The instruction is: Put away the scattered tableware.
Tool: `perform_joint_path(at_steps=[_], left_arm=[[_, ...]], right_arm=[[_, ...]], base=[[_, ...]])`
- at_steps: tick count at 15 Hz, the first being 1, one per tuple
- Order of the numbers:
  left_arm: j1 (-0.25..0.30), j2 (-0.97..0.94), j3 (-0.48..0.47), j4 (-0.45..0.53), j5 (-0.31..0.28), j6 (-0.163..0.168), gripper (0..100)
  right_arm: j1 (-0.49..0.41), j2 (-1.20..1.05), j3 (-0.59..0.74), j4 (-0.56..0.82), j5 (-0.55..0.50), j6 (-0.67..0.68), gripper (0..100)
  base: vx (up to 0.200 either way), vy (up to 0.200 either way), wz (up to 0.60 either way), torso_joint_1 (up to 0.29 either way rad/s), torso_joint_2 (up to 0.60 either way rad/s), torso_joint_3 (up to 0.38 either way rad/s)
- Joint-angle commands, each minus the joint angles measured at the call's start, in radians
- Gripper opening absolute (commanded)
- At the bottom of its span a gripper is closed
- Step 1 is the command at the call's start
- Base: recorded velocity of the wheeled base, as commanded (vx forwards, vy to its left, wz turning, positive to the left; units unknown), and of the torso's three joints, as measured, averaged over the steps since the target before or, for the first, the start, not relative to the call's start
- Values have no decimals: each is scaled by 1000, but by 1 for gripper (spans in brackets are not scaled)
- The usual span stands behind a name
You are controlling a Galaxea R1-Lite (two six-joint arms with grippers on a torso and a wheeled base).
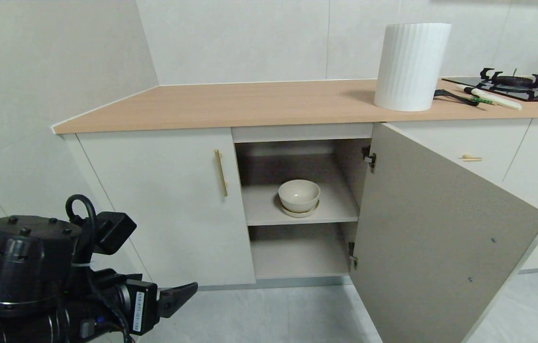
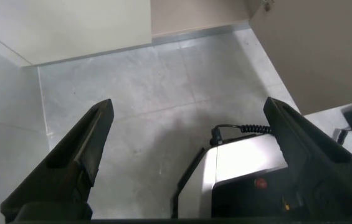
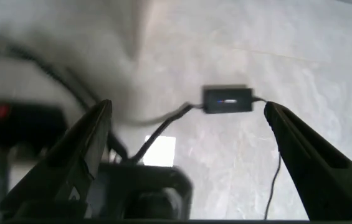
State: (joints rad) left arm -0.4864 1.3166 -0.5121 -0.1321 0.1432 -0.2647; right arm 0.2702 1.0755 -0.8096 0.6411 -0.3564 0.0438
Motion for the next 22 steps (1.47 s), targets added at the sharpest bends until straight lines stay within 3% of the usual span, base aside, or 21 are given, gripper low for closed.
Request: perform_joint_path(at_steps=[1, 5, 11, 16, 22], left_arm=[[0, 1, 1, 0, 1, -1, 100], [0, 1, 1, 0, 1, -1, 100], [0, 1, 1, -1, 1, -1, 100], [0, 1, 1, -1, 1, -1, 100], [0, 1, 1, -1, 1, -1, 100]], right_arm=[[-121, -2, -5, -47, 4, -41, 100], [-238, 75, 17, -181, 5, -68, 100], [-258, 199, 155, -583, 13, -62, 100], [-249, 199, 161, -626, 109, -18, 100], [-158, 198, 164, -627, 112, 39, 100]], base=[[0, 0, 0, 0, 0, 0], [0, 0, 0, 0, 0, 0], [0, 0, 0, 0, 0, 0], [0, 0, 0, 0, 0, 0], [0, 0, 0, 0, 0, 0]])
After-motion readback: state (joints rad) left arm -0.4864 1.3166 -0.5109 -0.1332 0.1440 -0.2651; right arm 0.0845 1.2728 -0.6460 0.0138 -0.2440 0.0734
